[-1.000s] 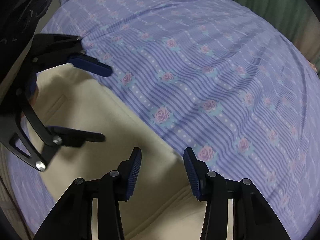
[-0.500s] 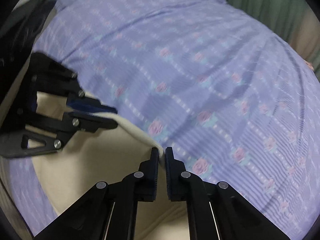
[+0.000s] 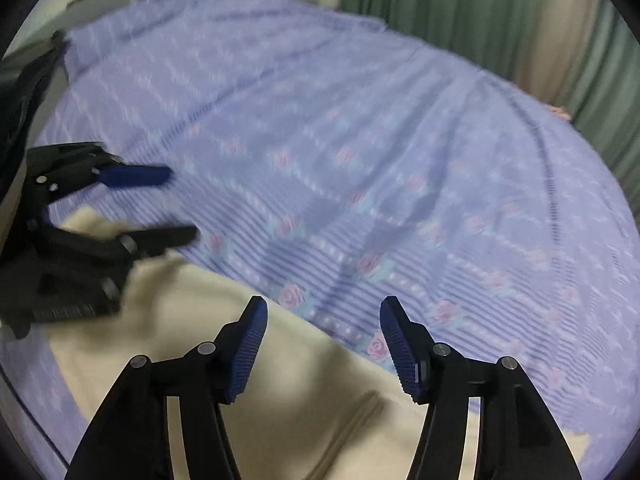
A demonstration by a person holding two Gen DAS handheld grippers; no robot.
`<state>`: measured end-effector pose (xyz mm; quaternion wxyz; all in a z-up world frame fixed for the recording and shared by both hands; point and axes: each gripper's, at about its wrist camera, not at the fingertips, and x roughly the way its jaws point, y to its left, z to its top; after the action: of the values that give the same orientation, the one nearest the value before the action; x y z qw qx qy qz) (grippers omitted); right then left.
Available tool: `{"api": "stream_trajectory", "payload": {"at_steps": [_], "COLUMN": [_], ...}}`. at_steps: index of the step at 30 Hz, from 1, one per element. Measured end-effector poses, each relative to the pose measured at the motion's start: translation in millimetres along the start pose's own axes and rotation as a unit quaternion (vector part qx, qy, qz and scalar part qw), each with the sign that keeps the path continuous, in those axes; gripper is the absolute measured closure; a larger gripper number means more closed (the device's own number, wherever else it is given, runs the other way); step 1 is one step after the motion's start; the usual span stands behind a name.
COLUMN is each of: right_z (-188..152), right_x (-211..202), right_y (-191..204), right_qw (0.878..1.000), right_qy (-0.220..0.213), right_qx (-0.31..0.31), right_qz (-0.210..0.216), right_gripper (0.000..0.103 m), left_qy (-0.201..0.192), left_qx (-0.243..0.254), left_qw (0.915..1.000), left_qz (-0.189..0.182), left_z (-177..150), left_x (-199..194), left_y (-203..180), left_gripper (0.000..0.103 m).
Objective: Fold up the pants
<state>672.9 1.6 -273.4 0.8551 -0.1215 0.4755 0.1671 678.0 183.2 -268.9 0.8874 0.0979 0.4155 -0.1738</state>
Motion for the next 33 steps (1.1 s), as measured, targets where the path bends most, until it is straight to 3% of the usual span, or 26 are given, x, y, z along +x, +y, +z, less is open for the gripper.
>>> {"api": "stream_trajectory", "payload": {"at_steps": [5,8,10,12,16,19,27,29,30,33], "right_z": [-19,-41,-55,-69,-89,-100,-105,-103,-101,-99], "right_x": [-51,-67,-68,-67,-55,-41,-22,-19,-17,-20], "right_y": [25,54,74,93,116,125,109,108,108,110], "right_qw": [0.998,0.995,0.995,0.994,0.991,0.989,0.975,0.974,0.974,0.975], "right_qy": [-0.042,-0.056,-0.056,-0.048,-0.027,-0.005,0.011,0.012,0.014,0.006], "right_qx": [0.05,0.075,0.085,0.095,0.128,0.149,0.22,0.226,0.227,0.223], "right_qz": [0.006,0.017,0.013,0.009,0.02,0.01,0.005,0.004,0.001,0.002], "right_gripper": [0.038,0.033,0.033,0.033,0.032,0.032,0.032,0.032,0.032,0.032], "left_qy": [-0.049,-0.05,-0.043,-0.038,-0.033,-0.02,-0.013,-0.009,-0.012,-0.062], "left_qx": [-0.1,-0.163,-0.22,-0.266,-0.36,-0.389,-0.418,-0.412,-0.409,-0.388], "left_qw": [0.9914,0.9822,0.9711,0.9613,0.9323,0.9209,0.9072,0.9092,0.91,0.9158], "left_qz": [0.069,0.079,0.083,0.059,0.017,-0.006,-0.046,-0.057,-0.067,-0.085], "left_z": [-48,-99,-133,-160,-209,-222,-236,-234,-234,-229], "left_x": [-79,-117,-132,-135,-124,-98,-49,-42,-45,-75], "left_y": [38,49,56,64,71,72,77,77,78,72], "left_gripper": [0.023,0.022,0.021,0.021,0.021,0.021,0.022,0.031,0.046,0.055]}}
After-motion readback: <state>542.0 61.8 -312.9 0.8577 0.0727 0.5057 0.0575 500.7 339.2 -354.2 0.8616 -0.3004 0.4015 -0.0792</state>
